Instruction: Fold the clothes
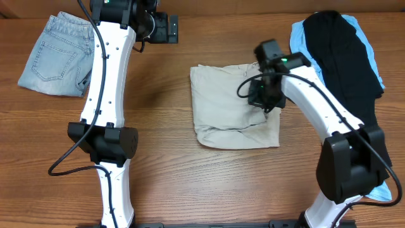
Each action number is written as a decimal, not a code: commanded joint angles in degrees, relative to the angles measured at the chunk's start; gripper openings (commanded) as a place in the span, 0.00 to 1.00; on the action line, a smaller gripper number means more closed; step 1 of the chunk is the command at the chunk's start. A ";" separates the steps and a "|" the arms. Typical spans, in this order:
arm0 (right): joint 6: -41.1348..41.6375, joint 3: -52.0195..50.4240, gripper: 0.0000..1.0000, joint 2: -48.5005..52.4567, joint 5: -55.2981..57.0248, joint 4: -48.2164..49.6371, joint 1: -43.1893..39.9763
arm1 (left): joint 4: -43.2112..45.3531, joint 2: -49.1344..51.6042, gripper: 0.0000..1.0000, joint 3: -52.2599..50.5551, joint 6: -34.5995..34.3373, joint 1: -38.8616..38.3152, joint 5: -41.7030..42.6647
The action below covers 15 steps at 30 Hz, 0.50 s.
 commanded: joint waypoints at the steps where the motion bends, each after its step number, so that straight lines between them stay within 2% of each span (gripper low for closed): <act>1: 2.56 -7.23 0.04 -1.46 -0.66 3.61 -2.23 | -0.33 0.17 0.99 -0.31 1.55 -0.79 -1.05; 5: 2.71 -12.79 0.04 -1.46 -0.66 7.58 -4.22 | -1.20 0.20 0.98 -0.90 1.95 -1.51 -0.81; 6: 2.69 -13.42 0.12 -1.46 -0.66 8.02 -4.83 | -1.40 0.17 0.98 -1.22 2.34 -1.77 -0.44; 10: 0.17 -12.11 0.56 -1.55 -4.26 7.69 -6.95 | -2.45 0.20 0.95 -3.34 2.69 -4.22 2.25; 15: -1.81 -2.84 0.76 -1.81 -7.06 1.84 -8.94 | -2.95 0.17 0.94 -7.43 3.30 -9.16 6.21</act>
